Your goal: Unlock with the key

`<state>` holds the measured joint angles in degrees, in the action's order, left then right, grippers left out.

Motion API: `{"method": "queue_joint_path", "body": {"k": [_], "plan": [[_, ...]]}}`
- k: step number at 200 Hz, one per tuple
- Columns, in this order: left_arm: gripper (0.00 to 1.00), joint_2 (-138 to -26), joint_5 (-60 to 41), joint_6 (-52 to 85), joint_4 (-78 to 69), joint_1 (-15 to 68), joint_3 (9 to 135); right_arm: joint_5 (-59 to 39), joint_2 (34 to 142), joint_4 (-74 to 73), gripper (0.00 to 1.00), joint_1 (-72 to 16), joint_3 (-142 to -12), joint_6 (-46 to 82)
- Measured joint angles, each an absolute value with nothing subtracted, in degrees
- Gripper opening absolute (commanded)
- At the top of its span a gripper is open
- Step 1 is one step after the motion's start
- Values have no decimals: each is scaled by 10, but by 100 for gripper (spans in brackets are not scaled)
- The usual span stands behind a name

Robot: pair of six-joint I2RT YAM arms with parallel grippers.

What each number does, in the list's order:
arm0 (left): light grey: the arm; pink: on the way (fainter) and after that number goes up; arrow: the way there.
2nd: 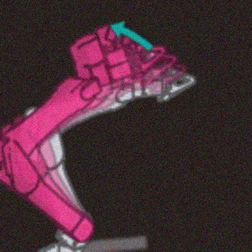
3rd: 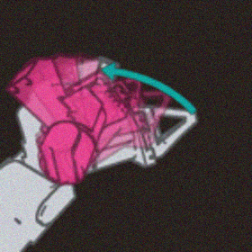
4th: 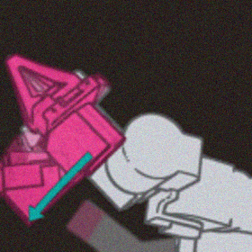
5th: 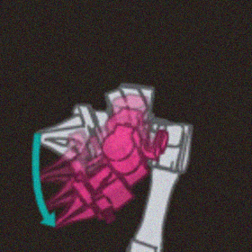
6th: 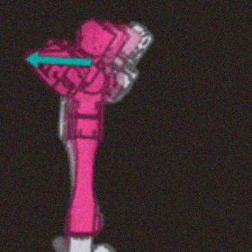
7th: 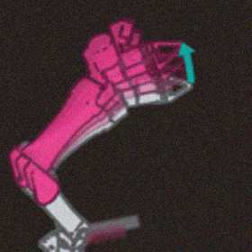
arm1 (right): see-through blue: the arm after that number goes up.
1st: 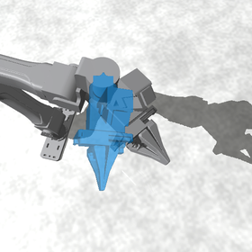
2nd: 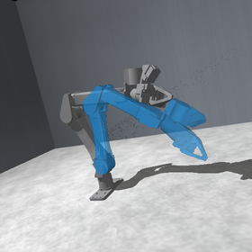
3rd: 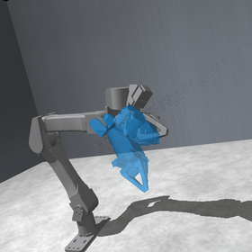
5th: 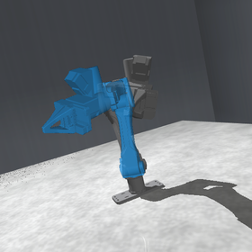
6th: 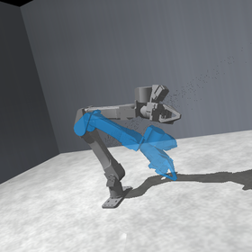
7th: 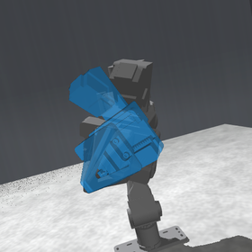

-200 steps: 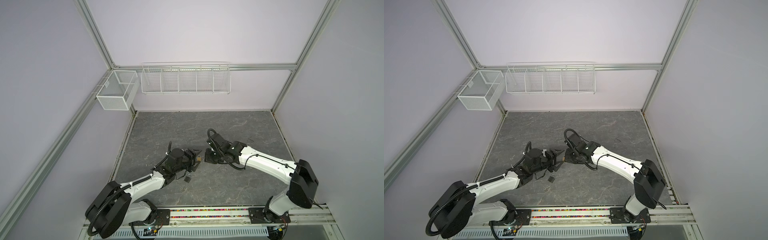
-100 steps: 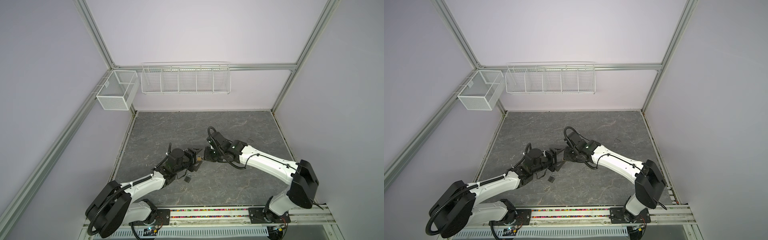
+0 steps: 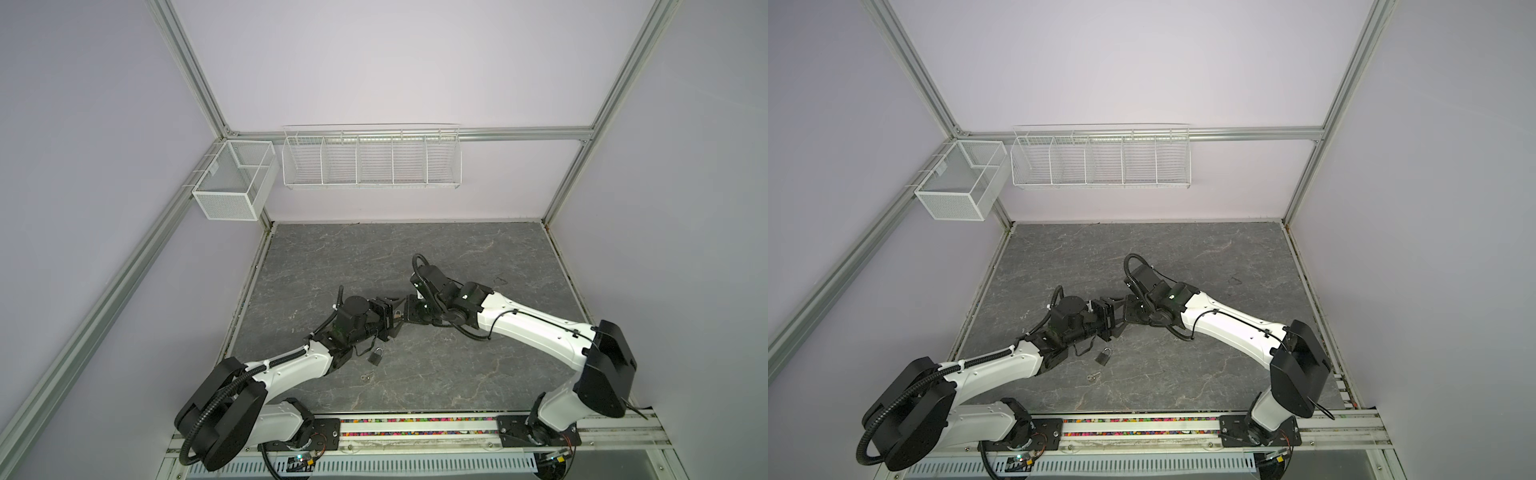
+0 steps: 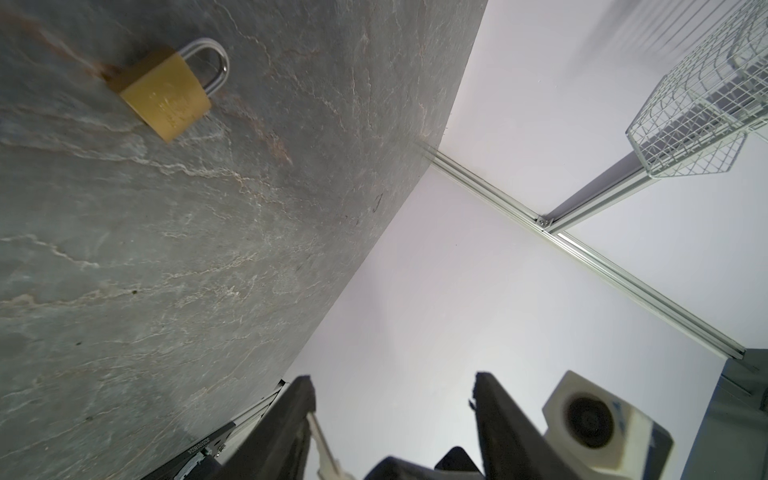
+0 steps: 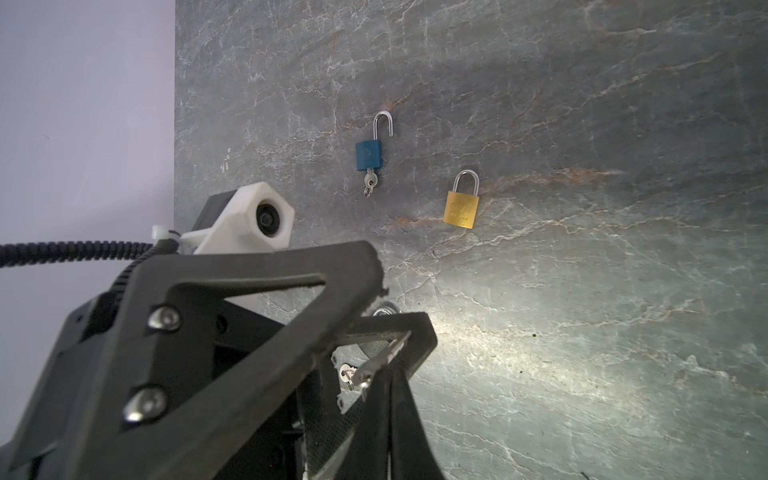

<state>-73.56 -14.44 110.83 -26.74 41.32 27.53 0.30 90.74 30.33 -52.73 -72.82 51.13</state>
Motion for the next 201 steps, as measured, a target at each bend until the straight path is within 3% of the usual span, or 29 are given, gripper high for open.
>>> {"method": "queue_joint_path", "body": {"k": [60,166,201], "plan": [[38,-739,-140,1114,-281,413,275,4,907,301,7,-530,-728,505],[20,-739,-133,1117,-285,413,275,14,893,302,7,-530,-728,505],[19,-738,-130,1118,-284,413,275,17,893,302,7,-530,-728,505]]}}
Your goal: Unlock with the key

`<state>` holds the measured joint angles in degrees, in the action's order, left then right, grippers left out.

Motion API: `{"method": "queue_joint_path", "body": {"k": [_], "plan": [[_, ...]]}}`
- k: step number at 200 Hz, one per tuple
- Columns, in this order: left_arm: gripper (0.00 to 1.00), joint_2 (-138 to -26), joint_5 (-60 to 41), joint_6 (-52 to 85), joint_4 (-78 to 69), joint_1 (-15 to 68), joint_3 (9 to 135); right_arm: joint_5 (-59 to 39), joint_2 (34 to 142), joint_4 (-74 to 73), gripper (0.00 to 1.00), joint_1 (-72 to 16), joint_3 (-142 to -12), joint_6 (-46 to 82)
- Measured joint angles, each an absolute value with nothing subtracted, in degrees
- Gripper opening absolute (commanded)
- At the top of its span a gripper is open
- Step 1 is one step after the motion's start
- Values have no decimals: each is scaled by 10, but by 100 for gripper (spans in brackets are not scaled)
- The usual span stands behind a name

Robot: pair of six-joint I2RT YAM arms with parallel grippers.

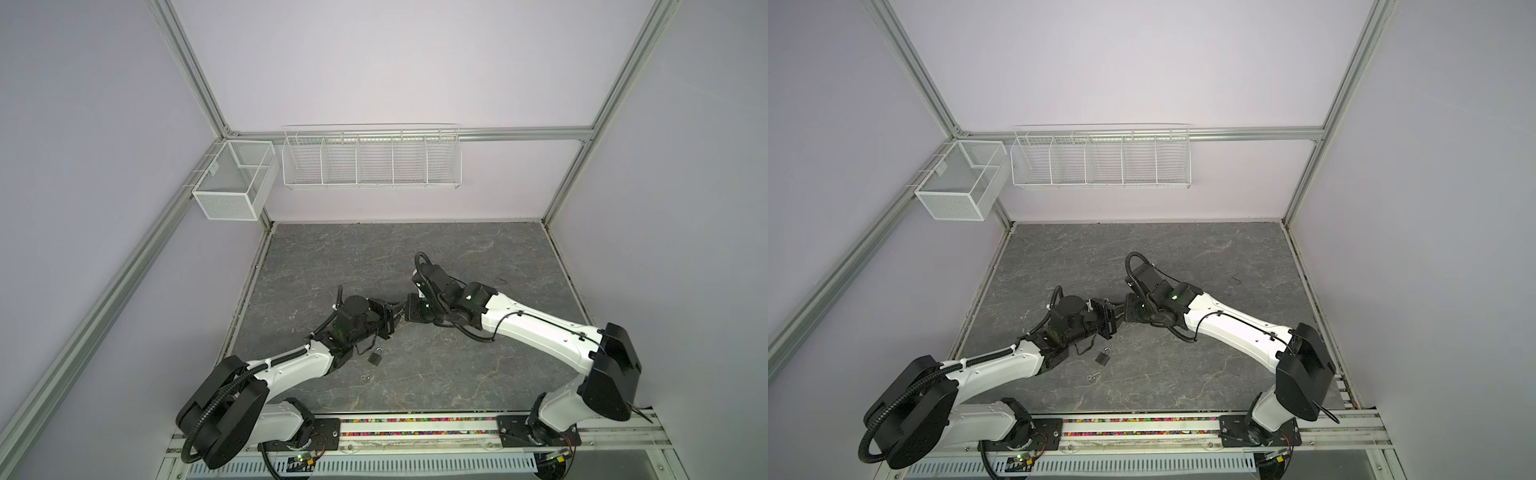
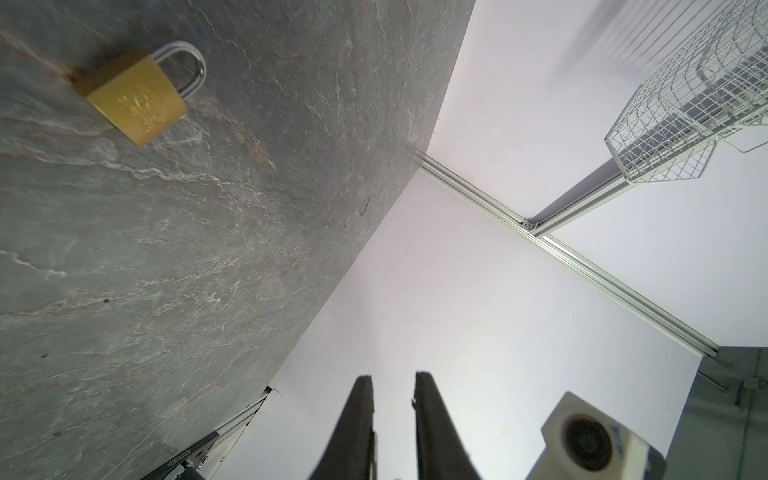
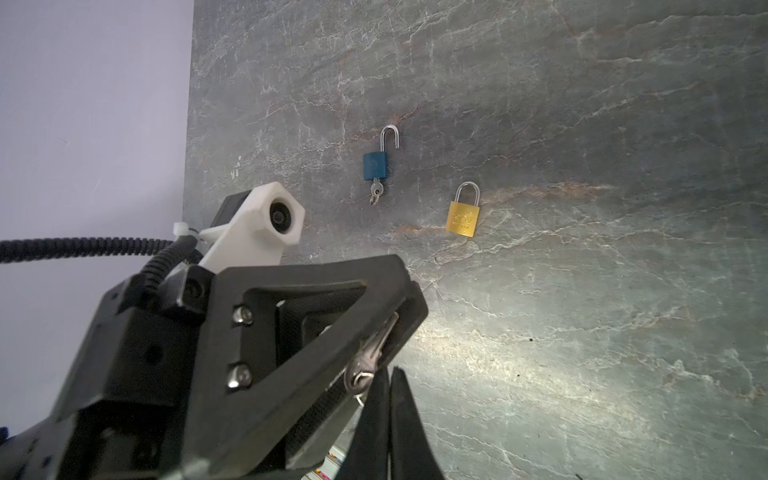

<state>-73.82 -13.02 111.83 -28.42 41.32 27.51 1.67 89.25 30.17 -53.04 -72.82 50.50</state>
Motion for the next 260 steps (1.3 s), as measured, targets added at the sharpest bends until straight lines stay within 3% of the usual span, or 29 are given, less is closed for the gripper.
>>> {"method": "queue_joint_path", "body": {"k": [54,107,153,172,203,232,245,260], "plan": [[15,-727,-117,1119,-284,413,274,17,891,302,7,-530,-728,505],[4,-716,-106,1118,-284,413,274,17,882,302,7,-530,-728,505],[3,-701,-97,1108,-275,413,274,17,863,302,7,-530,-728,505],[1,-691,-86,1095,-267,413,274,15,844,295,16,-529,-722,503],[0,-681,-64,1045,-262,413,290,-20,801,262,40,-509,-692,518],[0,-667,-46,974,-247,413,328,-53,766,225,43,-487,-667,531],[0,-660,-39,935,-243,413,345,-67,755,209,53,-481,-662,537],[0,-651,-31,886,-236,413,366,-84,741,183,54,-474,-652,542]]}}
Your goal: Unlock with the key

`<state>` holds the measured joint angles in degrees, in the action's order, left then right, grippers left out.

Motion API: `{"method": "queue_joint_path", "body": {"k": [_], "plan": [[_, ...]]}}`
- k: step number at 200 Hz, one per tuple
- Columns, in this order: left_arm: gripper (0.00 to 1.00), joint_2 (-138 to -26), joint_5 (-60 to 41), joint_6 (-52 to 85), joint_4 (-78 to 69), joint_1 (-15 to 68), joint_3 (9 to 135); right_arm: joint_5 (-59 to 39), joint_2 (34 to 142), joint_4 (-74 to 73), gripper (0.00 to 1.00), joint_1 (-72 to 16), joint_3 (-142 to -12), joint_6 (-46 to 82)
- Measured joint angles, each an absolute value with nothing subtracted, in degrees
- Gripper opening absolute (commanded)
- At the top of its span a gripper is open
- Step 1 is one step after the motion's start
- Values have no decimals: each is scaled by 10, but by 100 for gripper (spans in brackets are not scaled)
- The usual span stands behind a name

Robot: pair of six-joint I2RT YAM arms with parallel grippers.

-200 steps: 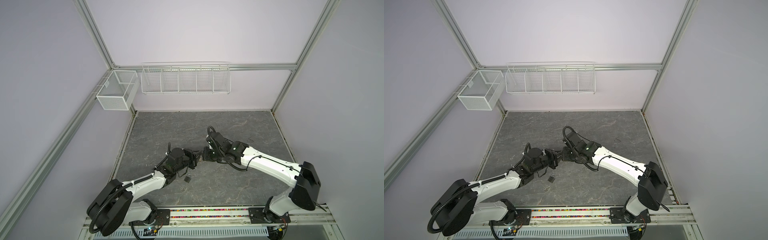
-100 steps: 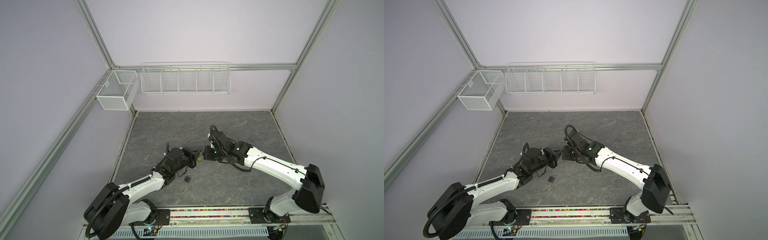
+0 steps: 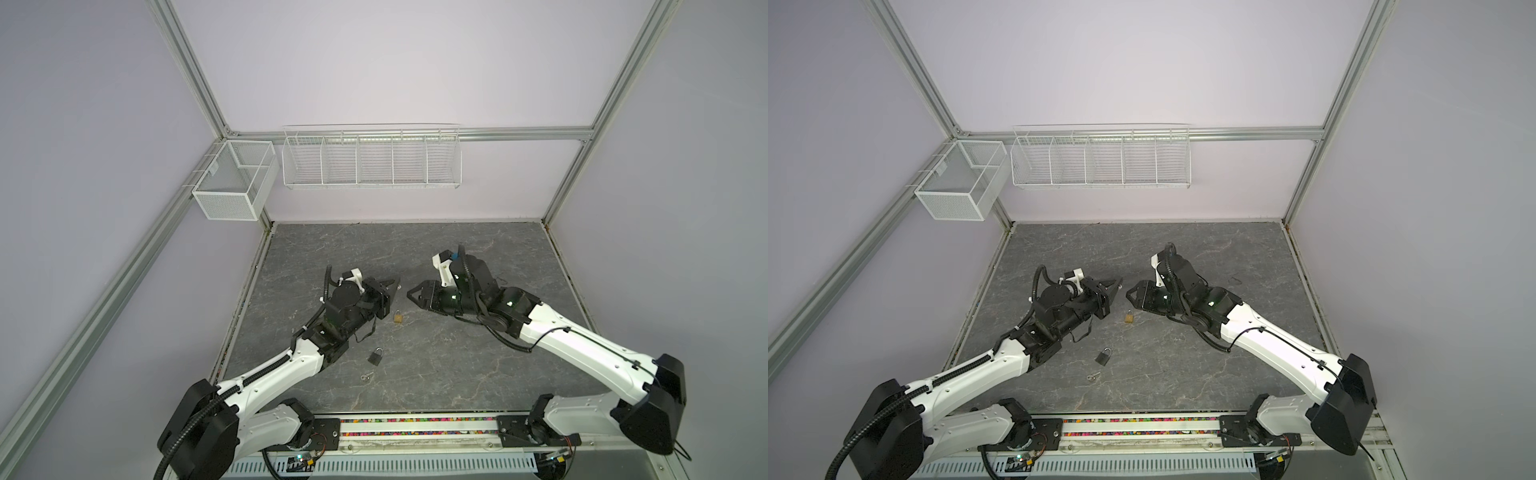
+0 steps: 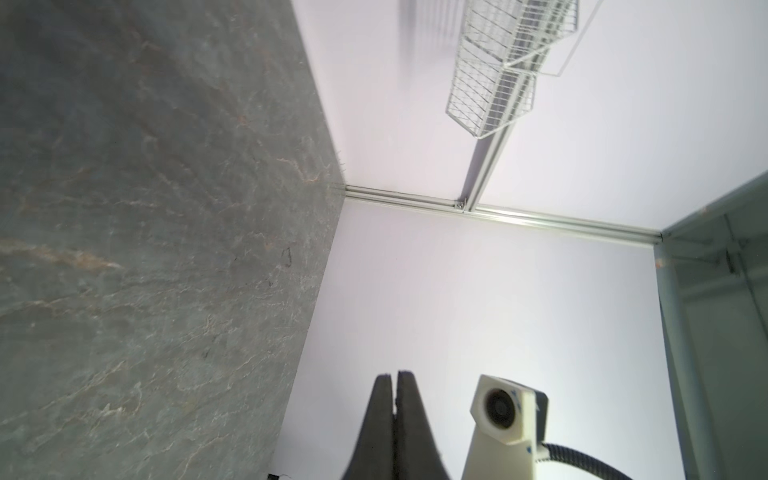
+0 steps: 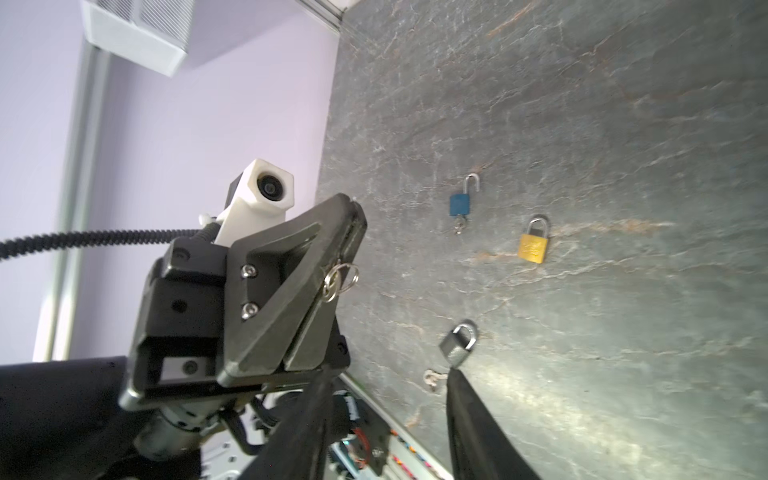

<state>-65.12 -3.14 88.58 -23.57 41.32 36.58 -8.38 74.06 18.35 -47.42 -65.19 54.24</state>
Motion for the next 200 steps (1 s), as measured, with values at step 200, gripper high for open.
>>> {"method": "queue_joint_path", "body": {"k": [200], "plan": [[0,-634,-35,522,-396,447,427,-213,705,-89,42,-432,-608,536]]}}
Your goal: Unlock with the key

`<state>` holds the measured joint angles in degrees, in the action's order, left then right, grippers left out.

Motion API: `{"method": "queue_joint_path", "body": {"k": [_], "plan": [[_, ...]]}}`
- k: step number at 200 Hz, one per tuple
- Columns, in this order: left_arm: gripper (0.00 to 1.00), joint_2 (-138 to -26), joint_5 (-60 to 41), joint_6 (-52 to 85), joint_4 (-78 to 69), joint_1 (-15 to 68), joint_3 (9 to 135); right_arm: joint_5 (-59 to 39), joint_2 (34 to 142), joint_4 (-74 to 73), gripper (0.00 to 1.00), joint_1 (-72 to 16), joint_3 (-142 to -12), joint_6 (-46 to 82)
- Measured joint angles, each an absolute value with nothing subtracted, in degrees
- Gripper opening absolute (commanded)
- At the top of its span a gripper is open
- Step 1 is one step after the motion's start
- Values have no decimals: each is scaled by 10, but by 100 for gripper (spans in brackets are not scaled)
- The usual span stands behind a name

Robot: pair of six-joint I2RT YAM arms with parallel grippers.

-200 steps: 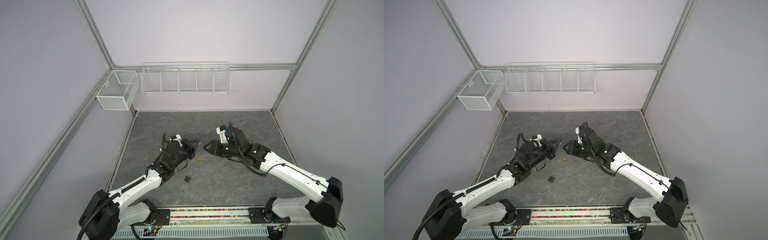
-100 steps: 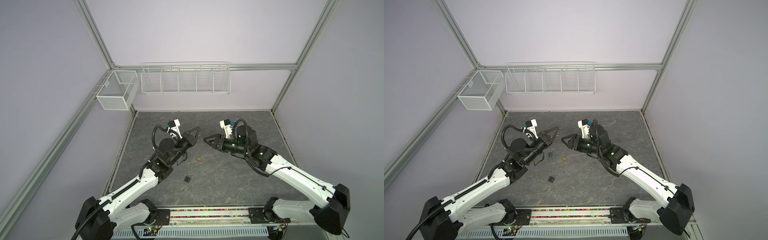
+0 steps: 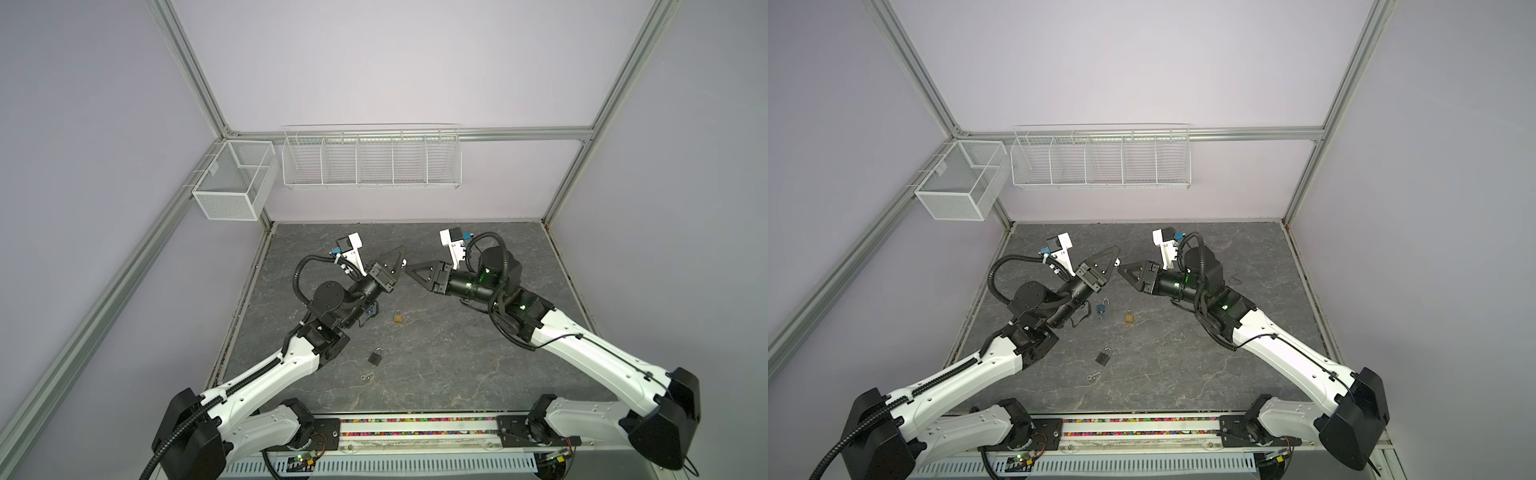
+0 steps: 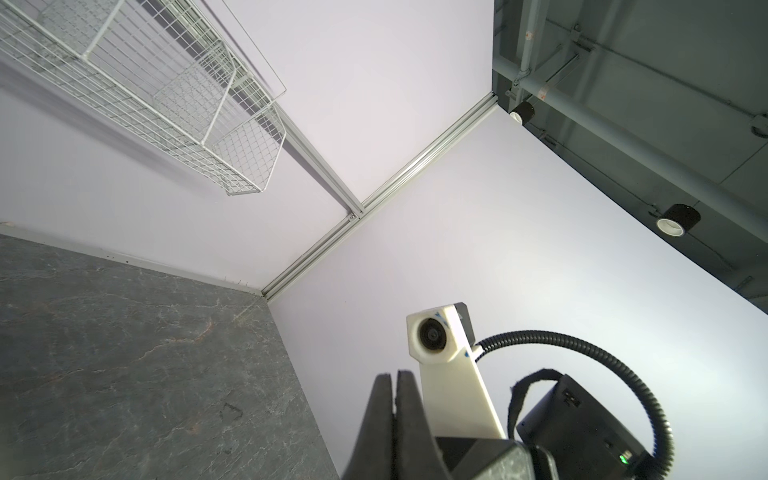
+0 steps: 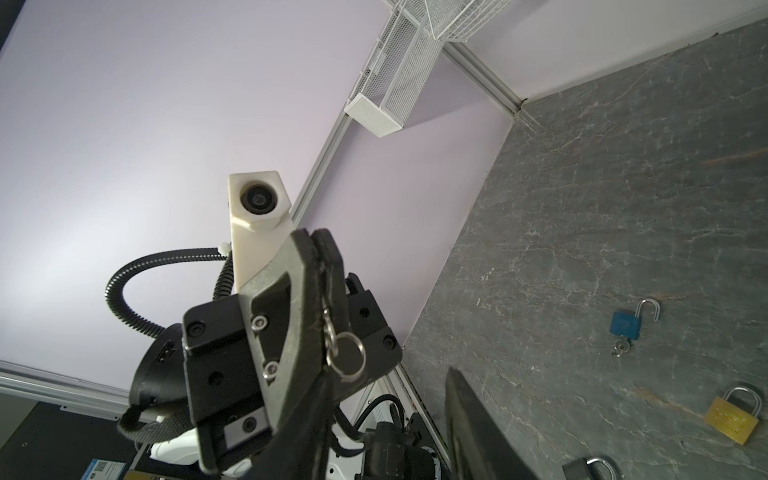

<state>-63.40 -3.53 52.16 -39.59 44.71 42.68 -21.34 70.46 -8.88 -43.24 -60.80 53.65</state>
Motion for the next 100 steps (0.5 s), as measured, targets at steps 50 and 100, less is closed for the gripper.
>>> {"method": "queue_joint_path", "body": {"k": [50,100], "plan": [[0,-642,-44,524,-423,451,430,-222,705,-105,36,-432,-618,519],[0,-653,-48,536,-440,452,432,-231,705,-126,29,-432,-628,510]]}}
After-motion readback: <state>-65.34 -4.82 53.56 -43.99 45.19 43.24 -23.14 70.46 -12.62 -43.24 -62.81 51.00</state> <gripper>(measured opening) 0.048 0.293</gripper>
